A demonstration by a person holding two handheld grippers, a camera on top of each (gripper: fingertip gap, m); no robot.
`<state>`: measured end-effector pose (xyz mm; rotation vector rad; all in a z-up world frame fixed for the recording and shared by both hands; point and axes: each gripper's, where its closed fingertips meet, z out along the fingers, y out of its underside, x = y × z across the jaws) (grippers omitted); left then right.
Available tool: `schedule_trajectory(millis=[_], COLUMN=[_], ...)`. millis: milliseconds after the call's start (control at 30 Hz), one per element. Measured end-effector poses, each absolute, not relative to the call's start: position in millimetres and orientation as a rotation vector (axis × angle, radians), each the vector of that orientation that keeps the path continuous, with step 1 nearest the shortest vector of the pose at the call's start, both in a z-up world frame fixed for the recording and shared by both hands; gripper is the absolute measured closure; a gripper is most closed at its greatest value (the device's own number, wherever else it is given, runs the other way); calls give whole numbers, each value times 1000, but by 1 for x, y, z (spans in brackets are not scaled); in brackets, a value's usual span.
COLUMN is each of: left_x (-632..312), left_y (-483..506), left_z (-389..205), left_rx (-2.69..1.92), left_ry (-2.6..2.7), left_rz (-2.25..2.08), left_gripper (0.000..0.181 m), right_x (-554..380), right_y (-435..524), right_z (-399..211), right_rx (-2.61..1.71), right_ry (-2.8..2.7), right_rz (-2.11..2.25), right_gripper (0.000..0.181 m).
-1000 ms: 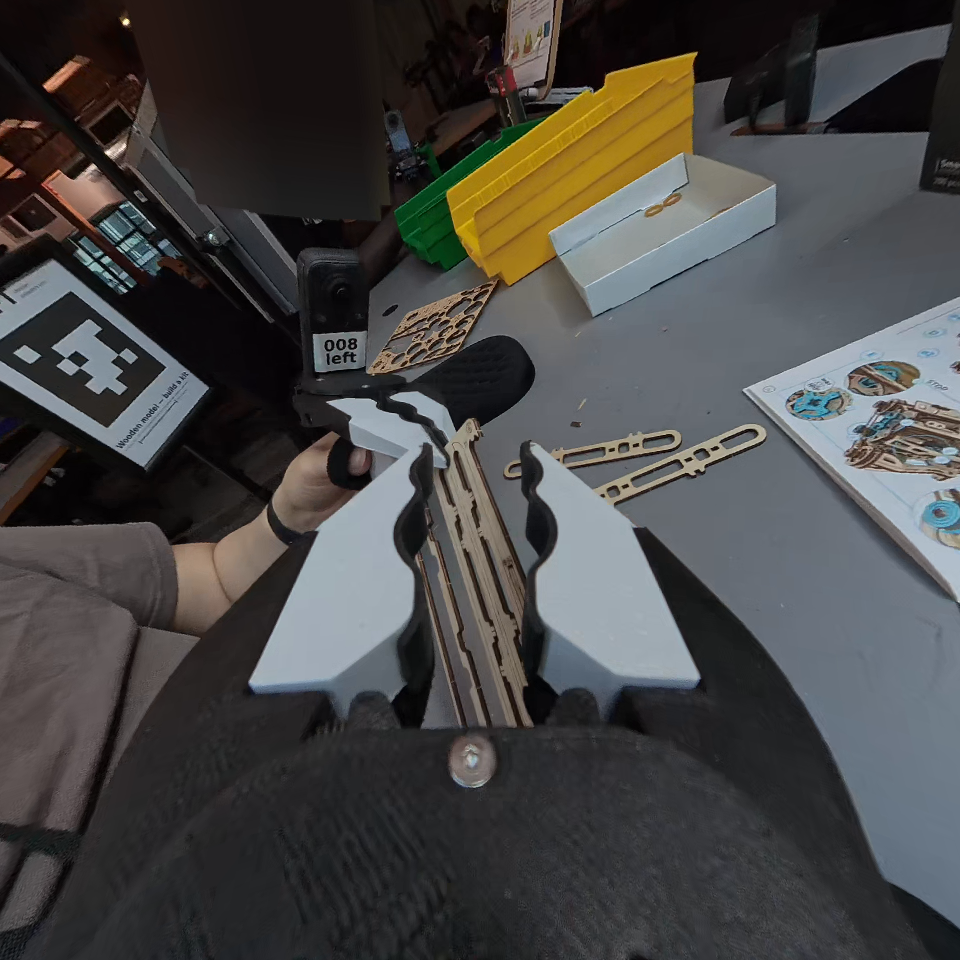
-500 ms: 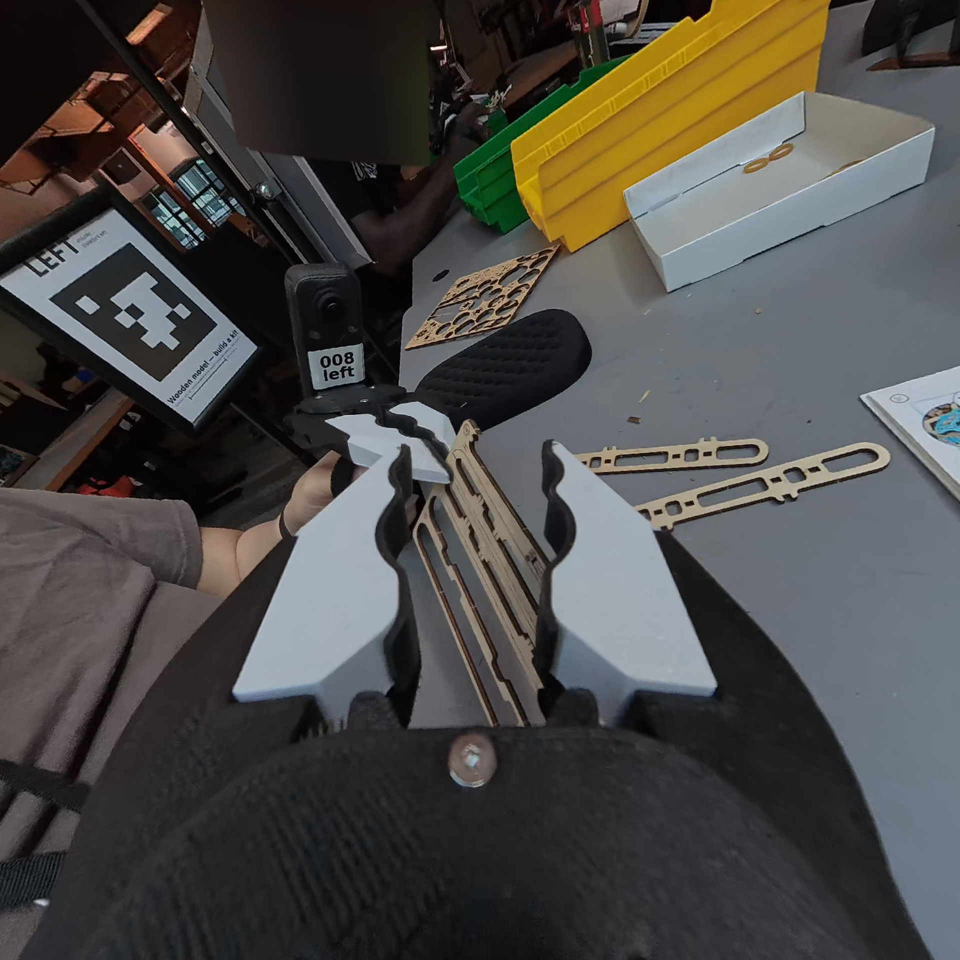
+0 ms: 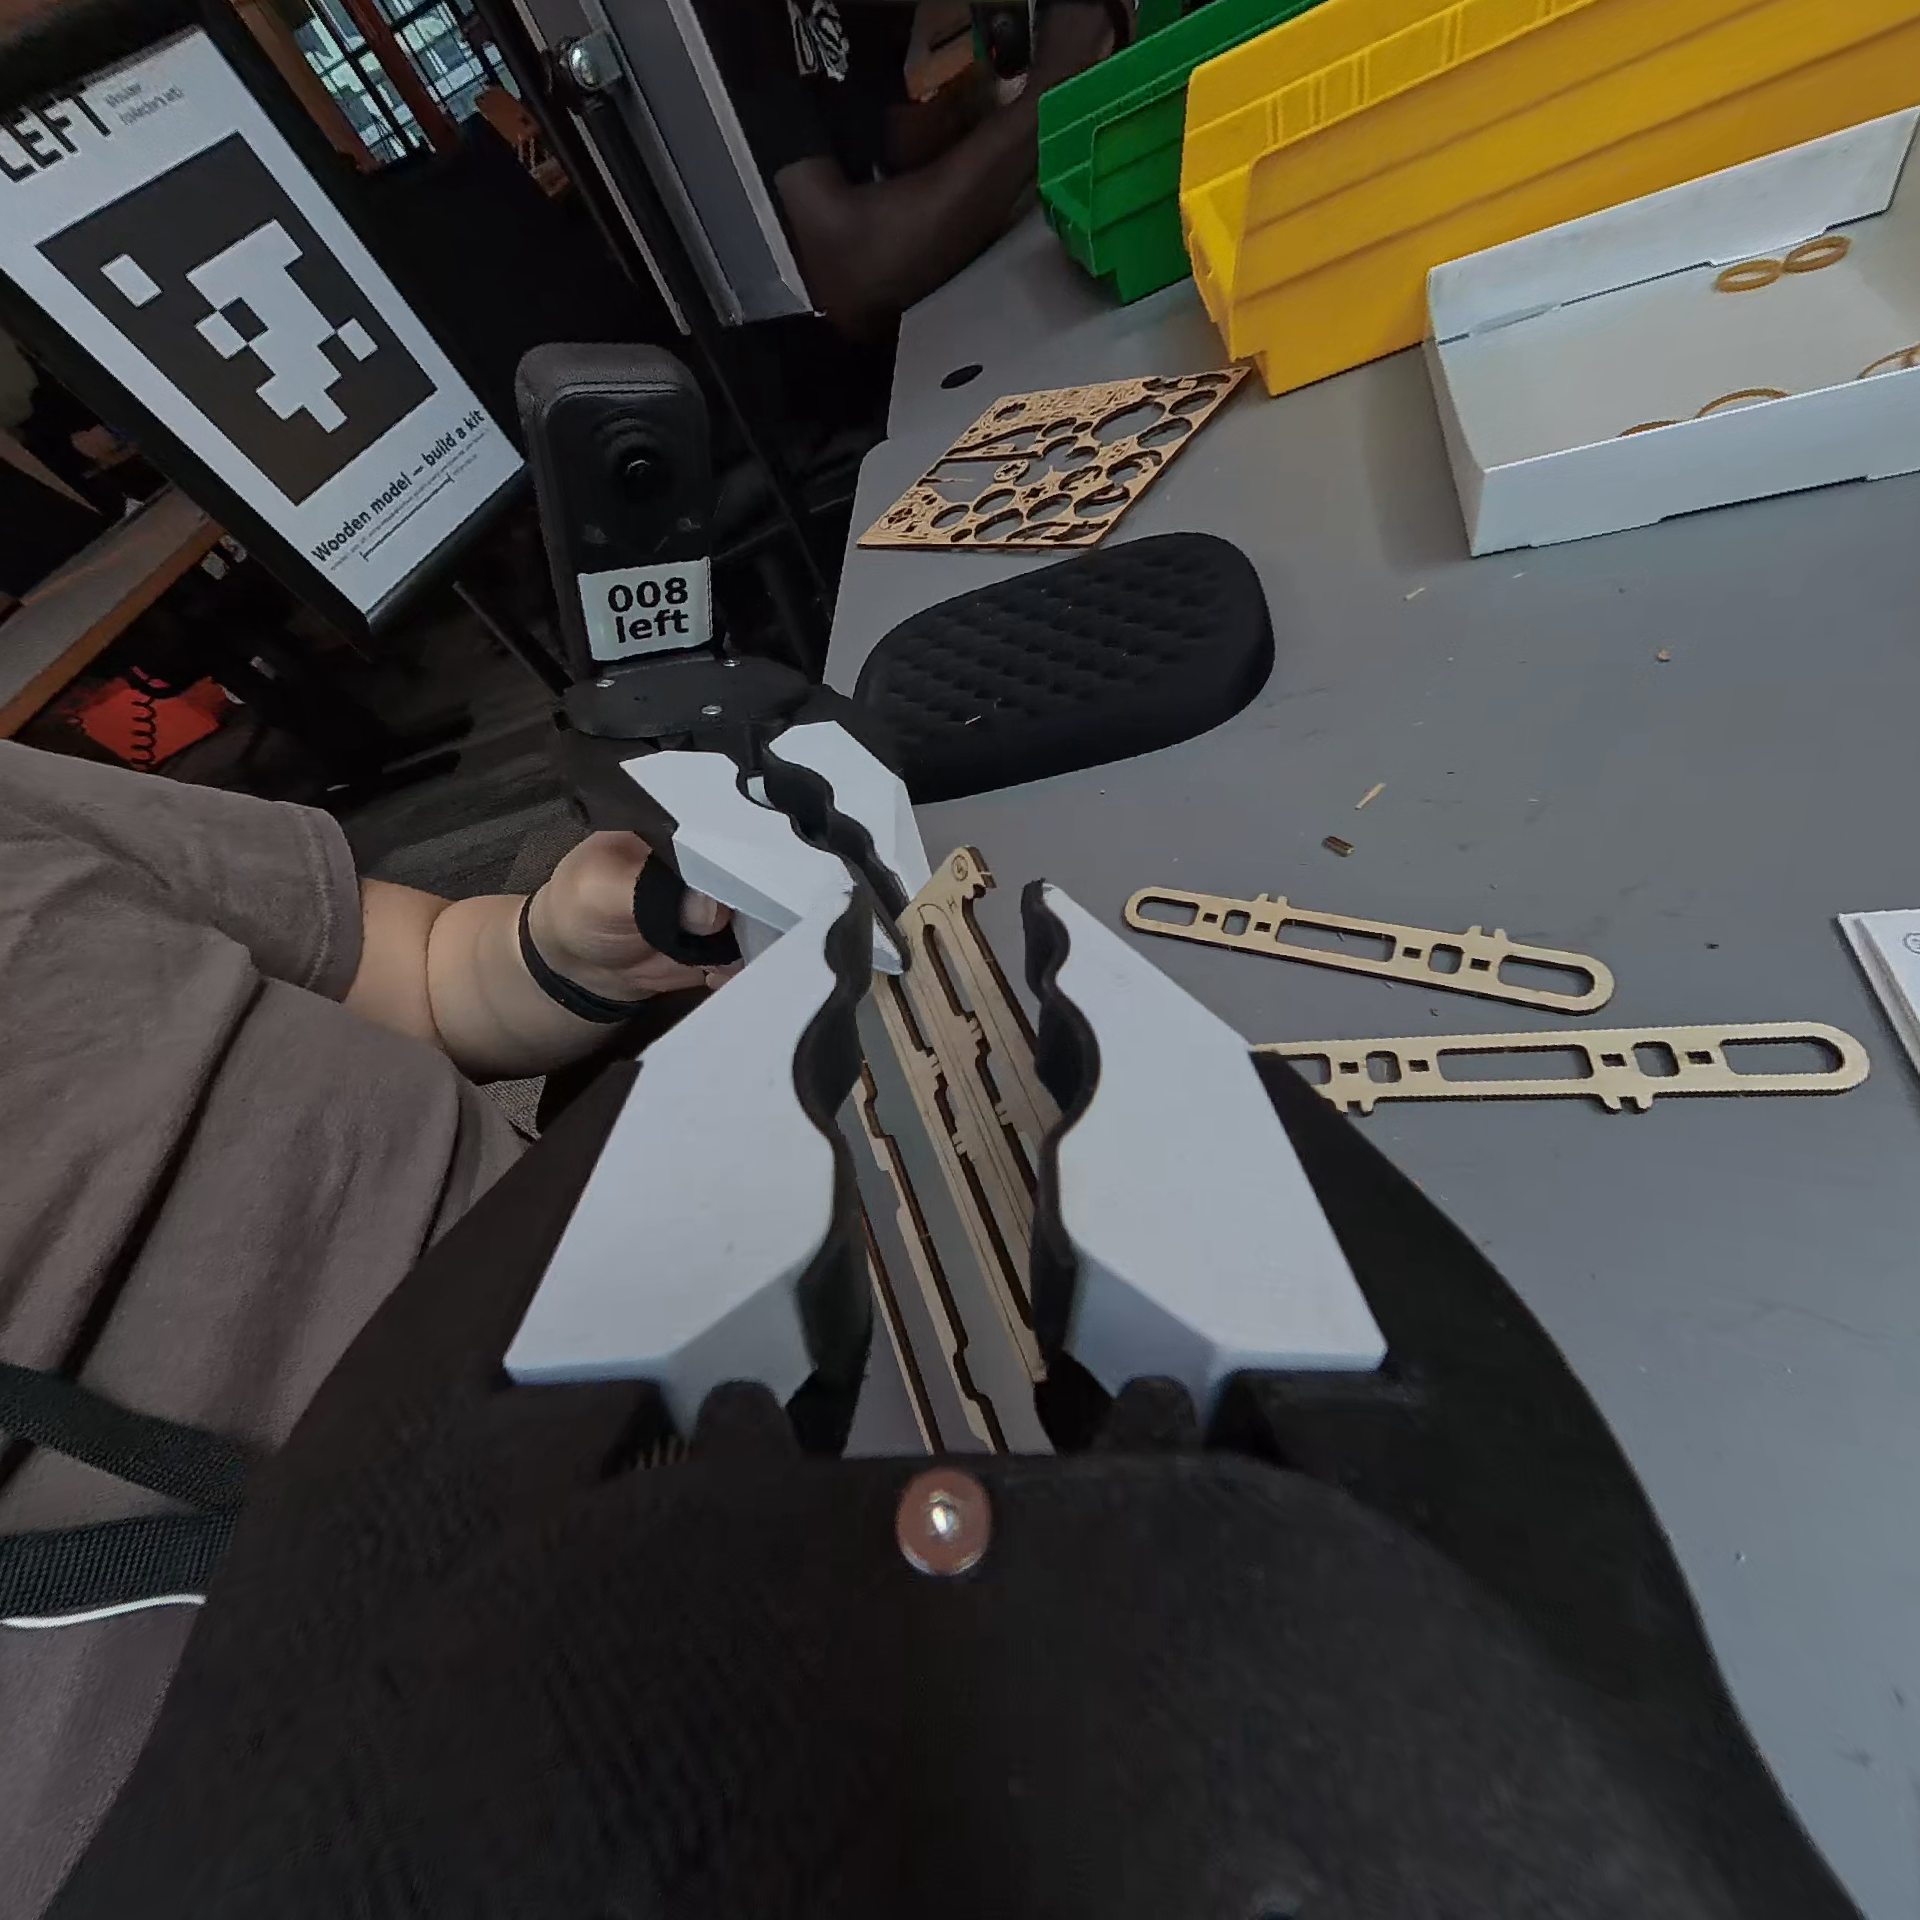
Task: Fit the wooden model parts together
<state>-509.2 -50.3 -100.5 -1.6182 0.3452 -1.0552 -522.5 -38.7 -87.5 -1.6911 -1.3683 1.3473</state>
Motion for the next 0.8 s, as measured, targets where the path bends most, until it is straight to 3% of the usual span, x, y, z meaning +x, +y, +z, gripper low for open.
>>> schedule_trajectory(millis=[267, 333, 400, 433, 800], left_x=[-508, -508, -507, -507, -507], left_y=[-54, -54, -55, -55, -56], left_z=[-98, -98, -98, -97, -96], left_rx=[-1599, -1593, -1591, -1587, -1580], left_ry=[372, 381, 390, 395, 406], left_rz=[-1049, -1043, -1026, -1021, -1016], left_gripper=[181, 181, 181, 181, 181], right_x=[-515, -517, -520, -521, -524], right_y=[-27, -34, -36, -39, -41], right_z=[-66, -86, -92, -92, -96], right_rx=[-1487, -1572, -1566, -1552, -1610], right_ry=[-1409, -1513, -1547, -1559, -1524], right_rz=[1167, 1212, 1217, 1239, 1373], right_gripper=[126, 131, 156, 158, 154])
